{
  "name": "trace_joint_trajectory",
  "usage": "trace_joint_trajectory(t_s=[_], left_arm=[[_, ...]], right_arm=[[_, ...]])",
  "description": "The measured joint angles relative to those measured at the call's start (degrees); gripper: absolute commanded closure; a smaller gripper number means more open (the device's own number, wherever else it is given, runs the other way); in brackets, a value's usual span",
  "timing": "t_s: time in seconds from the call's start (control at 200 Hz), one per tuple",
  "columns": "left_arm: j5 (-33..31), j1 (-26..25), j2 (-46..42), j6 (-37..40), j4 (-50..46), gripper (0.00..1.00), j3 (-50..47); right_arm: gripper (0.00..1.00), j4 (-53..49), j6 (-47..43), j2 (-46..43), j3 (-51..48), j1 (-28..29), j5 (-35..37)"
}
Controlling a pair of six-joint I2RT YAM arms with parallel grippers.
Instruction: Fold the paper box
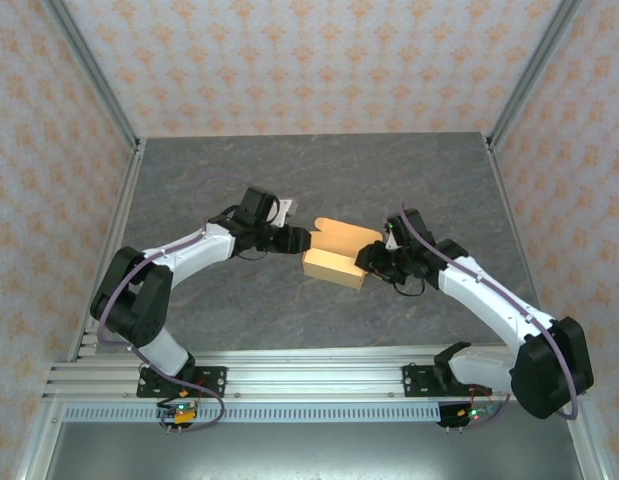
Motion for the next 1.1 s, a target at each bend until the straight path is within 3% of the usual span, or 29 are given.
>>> trace_joint_trajectory(t_s=[0.37,0.796,0.971,1.096], left_arm=[[-0.02,-0.46,1.07,0.15,0.48,0.43,-0.50],[-3.93,0.13,-1.40,-1.90,0.20,0.35,-1.97],[-6.23,5.16,-7.13,-6.08,-0.24,0.33,-4.90],[-11.72,7.48,-10.05,-8.07,-4.02,0.31,-4.98]], right_arm=[[0.78,6.38,-3.06,5.62,-0.09,-0.33,0.72],[0.79,19.06,-11.23,9.01,-1.92,1.90,-2.73],[0.76,28.46,-15.72,7.67,-6.82,5.64,-1.05],[0.75,31.67,-17.55,4.76,-10.45,6.21,-0.02]])
